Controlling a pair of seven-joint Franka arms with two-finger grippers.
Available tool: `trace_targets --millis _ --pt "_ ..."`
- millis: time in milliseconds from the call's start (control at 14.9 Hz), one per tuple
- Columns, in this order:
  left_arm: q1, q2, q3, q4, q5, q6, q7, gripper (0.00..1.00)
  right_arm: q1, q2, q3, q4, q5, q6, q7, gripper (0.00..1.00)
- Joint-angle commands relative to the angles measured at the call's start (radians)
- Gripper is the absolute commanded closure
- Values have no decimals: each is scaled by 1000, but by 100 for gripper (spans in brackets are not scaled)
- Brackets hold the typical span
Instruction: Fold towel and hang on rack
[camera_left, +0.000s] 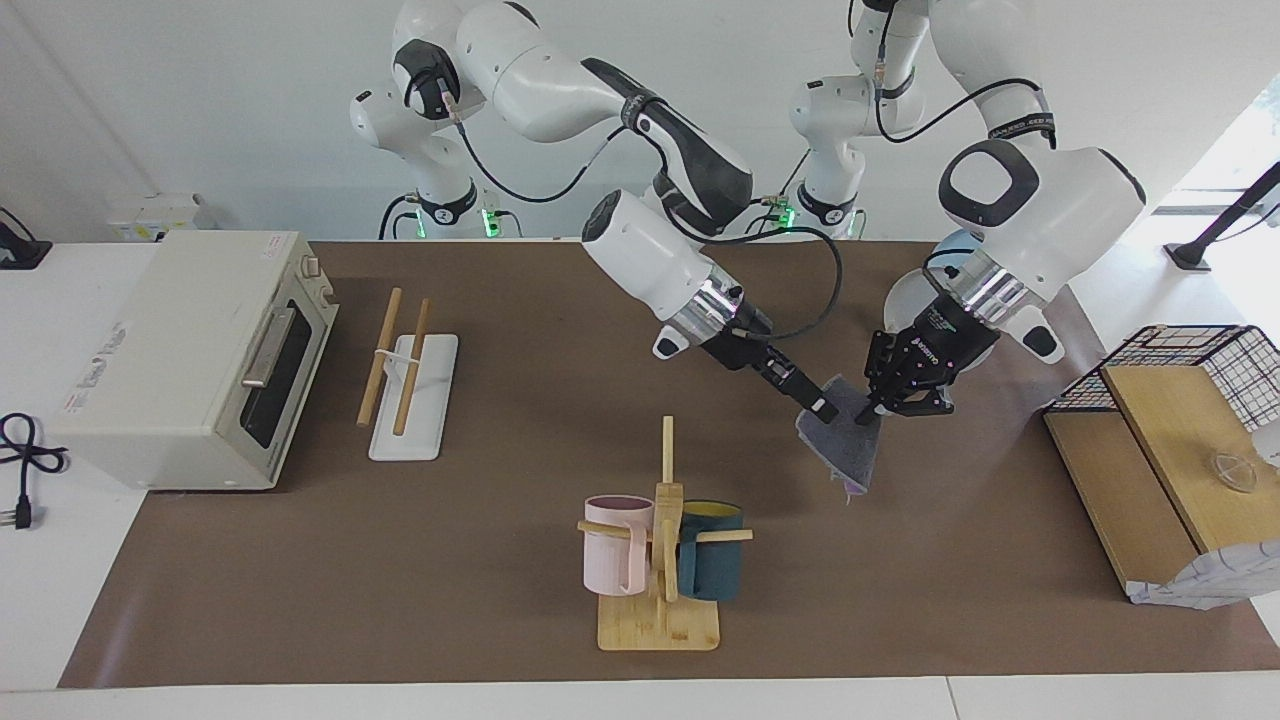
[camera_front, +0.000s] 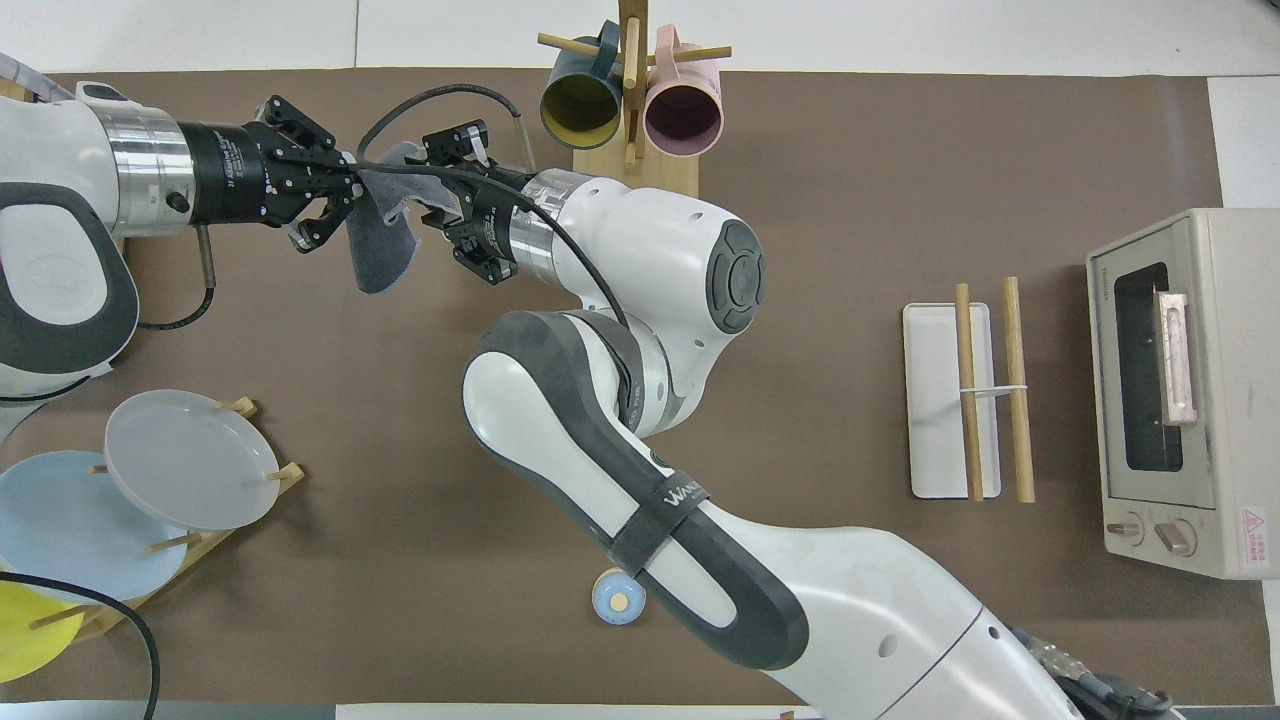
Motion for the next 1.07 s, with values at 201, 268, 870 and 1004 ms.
trace_targets --millis 201,268,870,1004 --pt "-10 -43 -2 -55 -20 30 -42 100 -6 53 7 82 5 -3 -8 88" --pt "-10 -41 -2 -55 -20 41 -45 100 -6 53 7 82 6 -3 -8 100" --pt "-16 -43 -2 -60 -20 47 -46 100 -68 19 -1 82 -280 -264 -126 100" --pt "-18 -44 -2 -60 -18 50 -38 88 -95 5 0 82 -368 -346 -146 100"
